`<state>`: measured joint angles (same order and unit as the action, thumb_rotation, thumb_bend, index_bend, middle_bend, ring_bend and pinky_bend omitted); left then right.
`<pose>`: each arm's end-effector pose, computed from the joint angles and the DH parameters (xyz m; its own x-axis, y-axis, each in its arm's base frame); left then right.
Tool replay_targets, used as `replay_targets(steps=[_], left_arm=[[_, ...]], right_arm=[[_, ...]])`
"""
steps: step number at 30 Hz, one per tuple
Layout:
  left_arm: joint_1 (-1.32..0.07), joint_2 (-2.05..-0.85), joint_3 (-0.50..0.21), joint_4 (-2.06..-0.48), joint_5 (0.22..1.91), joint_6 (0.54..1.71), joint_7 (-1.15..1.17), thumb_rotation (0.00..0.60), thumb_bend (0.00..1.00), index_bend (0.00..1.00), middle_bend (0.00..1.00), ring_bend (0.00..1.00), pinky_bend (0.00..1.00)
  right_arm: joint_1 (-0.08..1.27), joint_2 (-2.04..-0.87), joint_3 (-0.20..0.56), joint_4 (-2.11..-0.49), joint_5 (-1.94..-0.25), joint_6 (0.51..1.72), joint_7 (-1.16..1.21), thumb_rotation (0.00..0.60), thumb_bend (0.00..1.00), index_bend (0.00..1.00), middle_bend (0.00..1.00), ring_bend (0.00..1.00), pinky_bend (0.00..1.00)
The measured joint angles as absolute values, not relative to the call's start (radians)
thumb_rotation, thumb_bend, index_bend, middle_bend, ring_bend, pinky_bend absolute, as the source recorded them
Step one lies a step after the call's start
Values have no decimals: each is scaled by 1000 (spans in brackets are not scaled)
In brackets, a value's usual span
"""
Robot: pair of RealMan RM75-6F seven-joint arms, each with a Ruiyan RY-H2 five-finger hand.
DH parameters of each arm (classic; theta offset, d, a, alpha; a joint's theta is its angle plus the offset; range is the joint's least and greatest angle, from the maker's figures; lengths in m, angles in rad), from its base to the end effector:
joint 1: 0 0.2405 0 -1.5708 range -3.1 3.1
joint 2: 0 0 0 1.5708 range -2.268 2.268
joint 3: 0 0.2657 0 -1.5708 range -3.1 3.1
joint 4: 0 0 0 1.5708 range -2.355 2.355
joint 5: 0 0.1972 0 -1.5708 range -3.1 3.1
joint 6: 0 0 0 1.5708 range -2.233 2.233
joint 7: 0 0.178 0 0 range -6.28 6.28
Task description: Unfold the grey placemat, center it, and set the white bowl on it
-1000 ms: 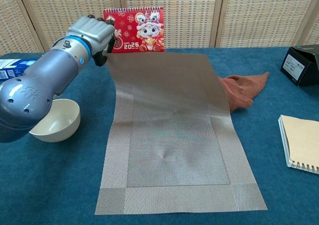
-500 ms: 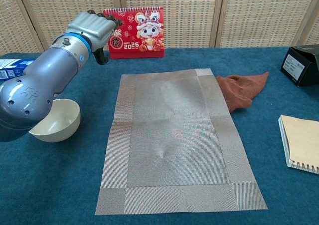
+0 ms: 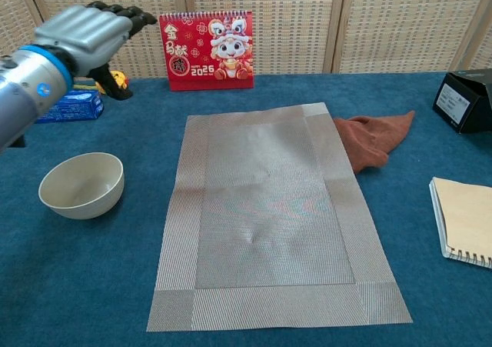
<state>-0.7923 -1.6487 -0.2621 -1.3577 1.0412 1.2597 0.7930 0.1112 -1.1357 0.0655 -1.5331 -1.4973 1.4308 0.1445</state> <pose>-0.1293 0.4163 0.0275 0.6831 -0.1440 0.7160 0.6945 -0.1750 -0.6979 -0.3253 -0.2274 0.1716 0.3170 -0.0274 0.9480 -0.9484 -0.0198 0.3165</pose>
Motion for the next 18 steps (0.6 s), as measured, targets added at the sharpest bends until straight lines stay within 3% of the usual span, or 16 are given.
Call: replay_targets(steps=[9, 18], left_arm=[[-615, -1400, -124, -1603, 1130, 1319, 660, 600, 122, 0, 0, 0, 0], [-419, -1294, 26, -1680, 1288, 1481, 520, 600, 124, 0, 0, 0, 0]], right_arm=[[111, -1142, 62, -1534, -1503, 1433, 123, 600, 97, 138, 0, 0, 0], [112, -1157, 48, -1534, -1515, 1428, 79, 600, 102, 138, 0, 0, 0]])
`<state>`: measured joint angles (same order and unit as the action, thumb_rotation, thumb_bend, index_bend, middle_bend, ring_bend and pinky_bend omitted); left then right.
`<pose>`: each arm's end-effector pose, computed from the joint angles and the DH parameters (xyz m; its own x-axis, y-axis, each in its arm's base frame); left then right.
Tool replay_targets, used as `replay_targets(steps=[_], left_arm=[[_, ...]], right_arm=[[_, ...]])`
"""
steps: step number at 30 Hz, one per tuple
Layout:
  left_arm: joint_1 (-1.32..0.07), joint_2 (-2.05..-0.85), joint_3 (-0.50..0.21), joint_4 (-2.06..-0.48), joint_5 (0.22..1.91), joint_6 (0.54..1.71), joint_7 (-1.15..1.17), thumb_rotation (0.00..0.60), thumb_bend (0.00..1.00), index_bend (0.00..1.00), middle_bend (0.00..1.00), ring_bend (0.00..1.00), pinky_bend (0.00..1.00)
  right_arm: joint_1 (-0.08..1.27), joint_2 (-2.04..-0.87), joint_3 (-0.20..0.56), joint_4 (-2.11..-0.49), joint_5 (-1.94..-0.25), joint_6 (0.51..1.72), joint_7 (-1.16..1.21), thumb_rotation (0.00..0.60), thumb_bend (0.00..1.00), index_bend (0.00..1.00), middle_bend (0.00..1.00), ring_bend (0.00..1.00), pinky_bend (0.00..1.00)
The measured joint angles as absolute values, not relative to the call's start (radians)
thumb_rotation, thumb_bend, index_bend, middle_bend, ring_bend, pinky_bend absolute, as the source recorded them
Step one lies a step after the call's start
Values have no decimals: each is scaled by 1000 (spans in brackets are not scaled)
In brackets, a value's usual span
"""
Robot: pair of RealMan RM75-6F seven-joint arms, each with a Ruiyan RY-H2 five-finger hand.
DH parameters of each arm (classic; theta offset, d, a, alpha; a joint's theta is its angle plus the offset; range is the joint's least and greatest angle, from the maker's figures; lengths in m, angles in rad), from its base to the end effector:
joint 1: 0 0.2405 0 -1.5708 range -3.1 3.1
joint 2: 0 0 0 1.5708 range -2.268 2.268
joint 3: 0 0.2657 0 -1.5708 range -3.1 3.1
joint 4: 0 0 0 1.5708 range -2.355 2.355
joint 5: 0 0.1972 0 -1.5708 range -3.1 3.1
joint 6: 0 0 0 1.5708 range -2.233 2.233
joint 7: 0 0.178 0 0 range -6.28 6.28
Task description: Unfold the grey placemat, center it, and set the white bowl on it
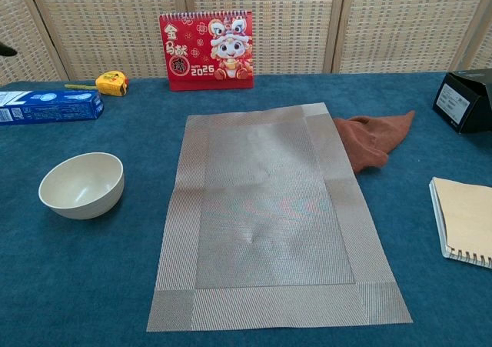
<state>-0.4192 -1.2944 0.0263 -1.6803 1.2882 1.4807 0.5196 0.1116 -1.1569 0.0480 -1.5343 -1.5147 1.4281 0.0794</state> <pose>-0.2445 0.2890 0.1067 0.6362 -0.0237 0.7712 0.7625 -0.1333 -0.6331 -0.3226 -0.2237 0.1593 0.3610 -0.0496 0.9312 -0.9324 -0.0390 0.3594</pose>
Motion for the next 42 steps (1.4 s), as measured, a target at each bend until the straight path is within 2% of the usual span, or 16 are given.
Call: replay_targets(steps=[10, 17, 27, 32, 42], left_arm=[[-250, -1230, 139, -1691, 1365, 1568, 401, 600, 123, 0, 0, 0, 0], [-169, -1217, 172, -1658, 1420, 1632, 325, 600, 123, 0, 0, 0, 0], [-133, -1211, 143, -1623, 1454, 1641, 276, 600, 122, 0, 0, 0, 0], [-121, -1211, 124, -1620, 1461, 1634, 281, 600, 122, 0, 0, 0, 0], [-105, -1201, 84, -1611, 1453, 1613, 254, 600, 123, 0, 0, 0, 0]], right_arm=[[109, -1172, 19, -1544, -1561, 1434, 18, 600, 82, 138, 0, 0, 0], [115, -1180, -10, -1545, -1600, 1418, -10, 600, 82, 138, 0, 0, 0], [156, -1209, -90, -1544, -1752, 1356, -30, 600, 82, 159, 0, 0, 0], [190, -1290, -112, -1552, -1775, 1284, -33, 600, 78, 214, 0, 0, 0], [238, -1490, -106, -1465, -1767, 1205, -27, 600, 97, 242, 0, 0, 0]])
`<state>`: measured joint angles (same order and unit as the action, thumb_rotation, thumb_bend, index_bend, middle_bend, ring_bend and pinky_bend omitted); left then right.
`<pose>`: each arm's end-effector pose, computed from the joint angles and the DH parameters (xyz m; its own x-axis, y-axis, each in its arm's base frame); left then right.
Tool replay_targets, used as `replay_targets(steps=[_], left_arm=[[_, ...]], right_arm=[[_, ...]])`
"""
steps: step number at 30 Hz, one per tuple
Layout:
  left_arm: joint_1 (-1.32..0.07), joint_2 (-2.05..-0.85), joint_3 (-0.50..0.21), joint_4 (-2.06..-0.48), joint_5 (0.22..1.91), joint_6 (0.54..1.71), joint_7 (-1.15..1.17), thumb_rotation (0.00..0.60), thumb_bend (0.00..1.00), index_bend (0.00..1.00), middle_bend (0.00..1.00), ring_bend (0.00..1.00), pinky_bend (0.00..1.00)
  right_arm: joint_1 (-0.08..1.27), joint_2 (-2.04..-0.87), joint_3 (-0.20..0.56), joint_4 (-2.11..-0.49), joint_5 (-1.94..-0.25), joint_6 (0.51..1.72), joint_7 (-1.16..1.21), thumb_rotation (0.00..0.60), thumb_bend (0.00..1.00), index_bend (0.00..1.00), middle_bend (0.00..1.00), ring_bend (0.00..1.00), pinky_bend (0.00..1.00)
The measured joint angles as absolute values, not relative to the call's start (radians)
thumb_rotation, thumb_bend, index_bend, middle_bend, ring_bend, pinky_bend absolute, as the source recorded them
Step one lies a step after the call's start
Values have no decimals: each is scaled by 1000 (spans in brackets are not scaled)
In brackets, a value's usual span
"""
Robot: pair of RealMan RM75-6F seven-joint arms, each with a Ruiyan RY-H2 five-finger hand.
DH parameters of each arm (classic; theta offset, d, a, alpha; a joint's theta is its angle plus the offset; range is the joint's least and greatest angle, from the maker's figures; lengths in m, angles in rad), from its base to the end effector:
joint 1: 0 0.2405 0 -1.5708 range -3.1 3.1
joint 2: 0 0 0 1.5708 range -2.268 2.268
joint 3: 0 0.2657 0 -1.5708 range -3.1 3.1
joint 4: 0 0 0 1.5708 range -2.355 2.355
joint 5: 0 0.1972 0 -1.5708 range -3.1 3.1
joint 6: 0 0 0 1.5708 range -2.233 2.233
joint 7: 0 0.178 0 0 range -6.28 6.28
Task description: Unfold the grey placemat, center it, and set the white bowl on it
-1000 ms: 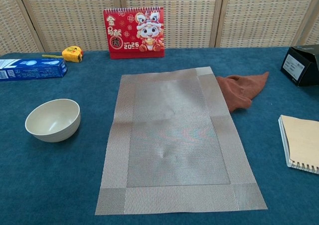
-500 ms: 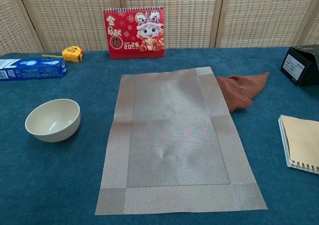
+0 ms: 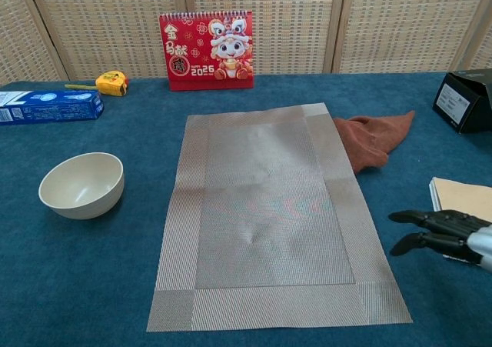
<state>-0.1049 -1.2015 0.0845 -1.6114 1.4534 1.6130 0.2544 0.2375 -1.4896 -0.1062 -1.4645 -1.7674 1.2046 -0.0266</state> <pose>-0.3153 0.1940 0.1503 0.5567 0.0132 0.8306 0.8304 0.0187 -0.5569 -0.2433 -0.1970 -0.0161 0.3613 -0.3665 0.8574 -0.8806 -0.4365 0.1845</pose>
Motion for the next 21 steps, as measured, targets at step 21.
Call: replay_targets(steps=[21], left_arm=[[-88, -1203, 43, -1598, 1453, 1566, 244, 600, 123, 0, 0, 0, 0]], right_arm=[[286, -1655, -60, -1322, -1681, 1171, 16, 600, 216, 309, 0, 0, 0]])
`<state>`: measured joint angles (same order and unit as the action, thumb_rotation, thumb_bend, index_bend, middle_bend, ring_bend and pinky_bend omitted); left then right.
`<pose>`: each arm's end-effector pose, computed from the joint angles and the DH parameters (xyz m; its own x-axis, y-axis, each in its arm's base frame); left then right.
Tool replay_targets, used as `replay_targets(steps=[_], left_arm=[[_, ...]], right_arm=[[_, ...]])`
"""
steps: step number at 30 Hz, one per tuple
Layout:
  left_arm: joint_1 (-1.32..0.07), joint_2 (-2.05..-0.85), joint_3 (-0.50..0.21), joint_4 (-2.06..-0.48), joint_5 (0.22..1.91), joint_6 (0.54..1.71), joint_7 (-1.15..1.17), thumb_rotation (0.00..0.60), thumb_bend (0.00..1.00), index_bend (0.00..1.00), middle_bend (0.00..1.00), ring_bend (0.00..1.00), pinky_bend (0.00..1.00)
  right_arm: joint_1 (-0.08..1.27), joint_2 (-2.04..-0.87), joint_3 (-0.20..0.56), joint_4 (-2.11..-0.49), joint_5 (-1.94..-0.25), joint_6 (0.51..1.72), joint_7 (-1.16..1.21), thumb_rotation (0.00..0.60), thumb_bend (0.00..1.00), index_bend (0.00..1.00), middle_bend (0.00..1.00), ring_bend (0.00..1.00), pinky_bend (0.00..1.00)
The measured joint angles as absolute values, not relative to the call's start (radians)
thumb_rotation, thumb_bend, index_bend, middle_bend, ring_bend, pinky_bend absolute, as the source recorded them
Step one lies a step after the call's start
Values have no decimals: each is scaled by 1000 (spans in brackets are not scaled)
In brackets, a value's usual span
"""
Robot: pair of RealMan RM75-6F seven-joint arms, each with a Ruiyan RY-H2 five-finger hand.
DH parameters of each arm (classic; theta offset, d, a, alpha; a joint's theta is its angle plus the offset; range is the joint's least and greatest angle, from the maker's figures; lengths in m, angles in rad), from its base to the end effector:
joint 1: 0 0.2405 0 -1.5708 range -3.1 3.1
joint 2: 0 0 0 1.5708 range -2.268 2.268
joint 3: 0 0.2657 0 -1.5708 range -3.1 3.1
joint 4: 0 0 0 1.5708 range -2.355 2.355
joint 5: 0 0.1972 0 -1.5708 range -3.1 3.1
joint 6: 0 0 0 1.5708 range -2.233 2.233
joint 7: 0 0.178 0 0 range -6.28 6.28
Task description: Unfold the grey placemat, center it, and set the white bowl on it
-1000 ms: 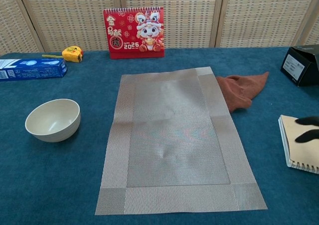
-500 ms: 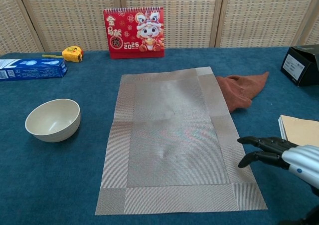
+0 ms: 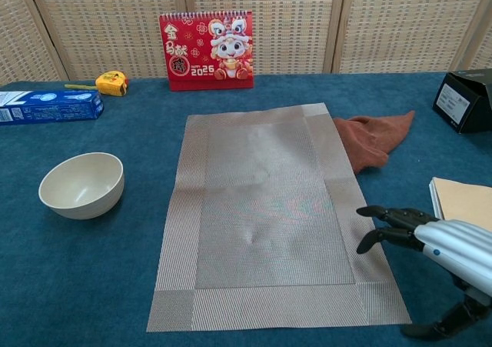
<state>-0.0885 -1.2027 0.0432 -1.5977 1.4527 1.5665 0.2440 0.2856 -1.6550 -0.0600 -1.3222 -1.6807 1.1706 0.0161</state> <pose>-0.3204 0.1971 0.1496 0.5539 0.0259 0.8322 0.8316 0.0305 -0.5545 -0.2367 -0.2226 -0.0570 0.2963 -0.3730 0.8792 -0.9102 -0.3893 0.1415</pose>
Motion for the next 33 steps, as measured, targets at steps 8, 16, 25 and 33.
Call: replay_targets(steps=[8, 16, 25, 33], left_arm=[[-83, -1205, 31, -1594, 1457, 1558, 240, 600, 123, 0, 0, 0, 0], [-78, -1207, 22, -1589, 1462, 1548, 237, 600, 123, 0, 0, 0, 0], [-73, -1207, 12, -1589, 1462, 1541, 235, 600, 124, 0, 0, 0, 0], [-70, -1209, 2, -1588, 1453, 1532, 231, 600, 123, 0, 0, 0, 0]], right_arm=[[295, -1691, -58, -1280, -1677, 1182, 19, 600, 458, 350, 0, 0, 0], [297, -1723, -59, -1259, -1689, 1233, 72, 600, 486, 349, 0, 0, 0], [301, -1725, -67, -1287, -1692, 1250, 99, 600, 437, 445, 0, 0, 0], [295, -1737, -65, -1277, -1675, 1261, 99, 600, 375, 533, 16, 0, 0]])
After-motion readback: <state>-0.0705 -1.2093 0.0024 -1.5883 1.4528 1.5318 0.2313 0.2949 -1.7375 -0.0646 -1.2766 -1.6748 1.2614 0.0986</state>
